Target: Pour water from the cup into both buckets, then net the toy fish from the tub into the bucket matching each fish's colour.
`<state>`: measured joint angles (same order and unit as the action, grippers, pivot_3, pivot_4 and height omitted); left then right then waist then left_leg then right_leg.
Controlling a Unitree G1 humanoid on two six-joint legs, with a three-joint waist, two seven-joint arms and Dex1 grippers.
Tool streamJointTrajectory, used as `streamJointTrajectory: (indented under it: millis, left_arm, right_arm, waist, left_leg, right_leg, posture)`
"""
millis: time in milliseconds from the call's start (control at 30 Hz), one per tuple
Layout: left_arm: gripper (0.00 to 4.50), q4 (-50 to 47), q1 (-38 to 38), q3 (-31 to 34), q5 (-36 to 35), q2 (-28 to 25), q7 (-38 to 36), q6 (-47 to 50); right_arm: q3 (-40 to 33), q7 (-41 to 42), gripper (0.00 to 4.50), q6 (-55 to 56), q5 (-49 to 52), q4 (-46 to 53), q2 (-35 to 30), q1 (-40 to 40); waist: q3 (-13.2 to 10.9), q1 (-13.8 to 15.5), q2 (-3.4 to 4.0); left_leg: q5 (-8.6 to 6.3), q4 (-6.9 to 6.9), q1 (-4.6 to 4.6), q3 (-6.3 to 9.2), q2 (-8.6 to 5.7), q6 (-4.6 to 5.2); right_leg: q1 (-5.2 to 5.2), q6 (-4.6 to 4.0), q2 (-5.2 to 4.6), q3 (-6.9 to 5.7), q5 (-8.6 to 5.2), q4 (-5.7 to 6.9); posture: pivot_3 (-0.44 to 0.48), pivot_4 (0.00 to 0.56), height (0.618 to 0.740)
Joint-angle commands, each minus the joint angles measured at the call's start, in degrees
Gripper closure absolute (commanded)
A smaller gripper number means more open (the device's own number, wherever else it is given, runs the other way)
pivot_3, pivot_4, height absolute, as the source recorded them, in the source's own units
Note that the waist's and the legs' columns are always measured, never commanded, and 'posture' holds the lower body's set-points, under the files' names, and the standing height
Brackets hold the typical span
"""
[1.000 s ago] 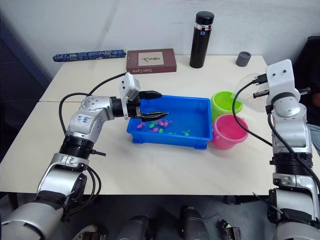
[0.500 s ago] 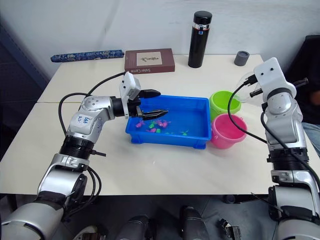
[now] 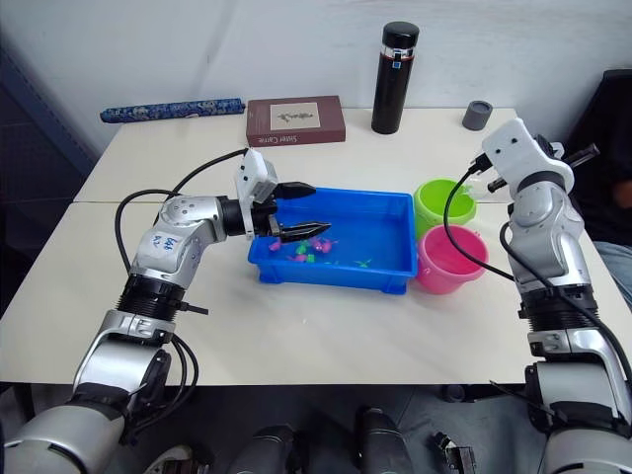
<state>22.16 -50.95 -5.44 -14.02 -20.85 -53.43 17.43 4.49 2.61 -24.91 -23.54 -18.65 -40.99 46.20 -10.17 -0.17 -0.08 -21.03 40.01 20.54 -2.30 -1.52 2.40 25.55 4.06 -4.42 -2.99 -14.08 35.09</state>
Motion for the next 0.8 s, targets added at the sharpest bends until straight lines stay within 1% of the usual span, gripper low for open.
streamJointTrajectory:
  millis: [33,400,800]
  left_arm:
    - [0.00,-3.17,0.28,0.89,-0.17,-0.63,0.28,-0.07]
    - [0.00,-4.93,1.15,1.01,-0.24,-1.28,0.78,0.83]
    - [0.00,-5.97,1.88,1.16,-0.22,-1.45,1.24,1.06]
  right_arm:
    - [-0.04,-1.38,4.46,1.77,-2.52,0.63,-1.03,1.71]
    - [3.22,-2.60,4.46,6.84,-8.89,-0.90,-2.07,1.65]
    - [4.02,-2.92,4.46,10.05,-12.79,-1.55,-2.01,2.00]
  waist:
    - [0.00,0.00,0.00]
    - [0.00,-0.04,0.00]
    - [0.00,-0.04,0.00]
  left_leg:
    - [0.00,0.00,0.00,0.00,0.00,0.00]
    - [0.01,0.01,0.00,0.00,0.00,-0.02]
    - [0.02,0.00,0.00,0.00,0.00,-0.04]
  right_leg:
    - [0.00,0.00,0.00,0.00,0.00,0.00]
    - [0.00,0.00,0.00,0.00,0.00,0.00]
    - [0.00,0.00,0.01,0.00,0.00,0.00]
  posture:
    - [0.000,0.150,0.740]
    - [0.000,0.150,0.740]
    - [0.000,0.150,0.740]
